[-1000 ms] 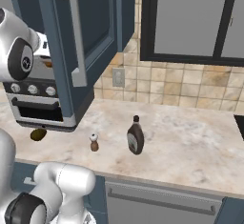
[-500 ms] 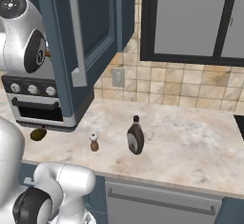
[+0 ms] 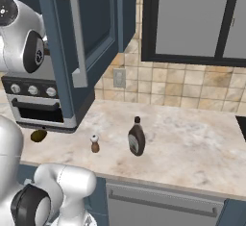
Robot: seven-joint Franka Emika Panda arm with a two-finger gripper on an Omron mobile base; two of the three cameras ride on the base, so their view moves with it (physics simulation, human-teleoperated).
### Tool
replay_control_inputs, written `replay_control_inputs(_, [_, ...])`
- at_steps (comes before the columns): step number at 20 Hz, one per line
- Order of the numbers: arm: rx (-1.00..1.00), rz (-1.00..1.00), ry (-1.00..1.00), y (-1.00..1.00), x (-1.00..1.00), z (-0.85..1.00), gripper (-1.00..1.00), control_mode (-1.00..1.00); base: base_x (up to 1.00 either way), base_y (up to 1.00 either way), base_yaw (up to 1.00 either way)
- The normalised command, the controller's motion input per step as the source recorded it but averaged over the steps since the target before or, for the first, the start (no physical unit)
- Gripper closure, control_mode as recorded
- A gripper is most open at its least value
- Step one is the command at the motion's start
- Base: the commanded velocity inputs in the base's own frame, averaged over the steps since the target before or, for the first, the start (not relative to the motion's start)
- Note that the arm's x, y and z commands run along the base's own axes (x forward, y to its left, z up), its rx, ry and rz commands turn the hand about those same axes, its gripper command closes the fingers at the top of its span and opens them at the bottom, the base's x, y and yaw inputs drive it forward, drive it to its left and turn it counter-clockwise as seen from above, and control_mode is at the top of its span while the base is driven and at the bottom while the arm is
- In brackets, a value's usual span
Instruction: There are various items on the counter. Only move the condiments/shakers into the cabinet.
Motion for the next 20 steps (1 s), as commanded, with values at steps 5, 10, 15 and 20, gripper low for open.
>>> replay_control_inputs(5, [0.0, -0.05, 0.01, 0.0, 0.44, 0.16, 1.0, -1.0, 0.0, 0.0, 0.0])
replay_control_inputs(10, [0.0, -0.02, 0.01, 0.0, 0.48, 0.2, 1.0, -1.0, 0.0, 0.0, 0.0])
replay_control_inputs(15, [0.0, 0.0, 0.04, 0.0, 0.67, -0.02, 1.0, -1.0, 0.0, 0.0, 0.0])
replay_control_inputs(20, [-0.01, 0.0, 0.02, 0.0, 0.64, -0.06, 1.0, -1.0, 0.0, 0.0, 0.0])
